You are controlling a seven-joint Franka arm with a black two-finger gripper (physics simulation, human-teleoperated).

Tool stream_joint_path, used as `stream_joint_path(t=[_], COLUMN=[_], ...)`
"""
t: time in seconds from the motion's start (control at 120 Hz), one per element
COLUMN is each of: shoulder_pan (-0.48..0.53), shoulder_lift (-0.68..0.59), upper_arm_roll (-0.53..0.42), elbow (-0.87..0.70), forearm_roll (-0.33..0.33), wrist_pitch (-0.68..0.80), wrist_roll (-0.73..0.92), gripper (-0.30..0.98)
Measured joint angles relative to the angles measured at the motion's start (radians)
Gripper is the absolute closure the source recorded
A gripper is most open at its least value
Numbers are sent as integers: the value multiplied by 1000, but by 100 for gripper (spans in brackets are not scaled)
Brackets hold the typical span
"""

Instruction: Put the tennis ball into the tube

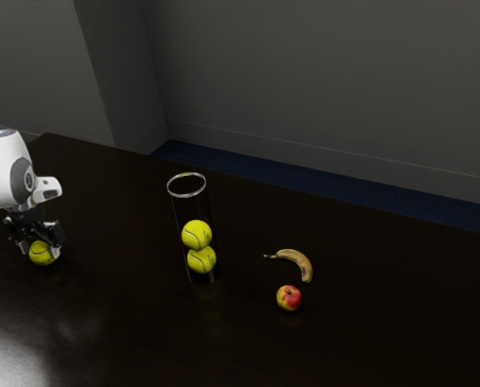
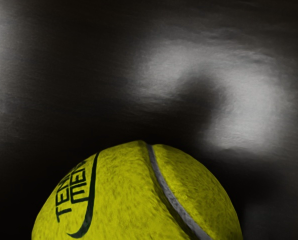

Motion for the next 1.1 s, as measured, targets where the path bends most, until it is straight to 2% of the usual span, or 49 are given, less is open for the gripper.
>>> stream_joint_path(t=[0.433, 0.633, 0.95, 1.1], shoulder_pan=[0, 0, -3, -19], shoulder_lift=[37, 37, 17, -74], upper_arm_roll=[-1, -2, -1, -1], elbow=[5, 4, 1, 17], forearm_roll=[-16, -27, -12, 3], wrist_pitch=[52, 60, 64, 42], wrist_roll=[31, 39, 29, 16], gripper=[5, 26, 43, 47])
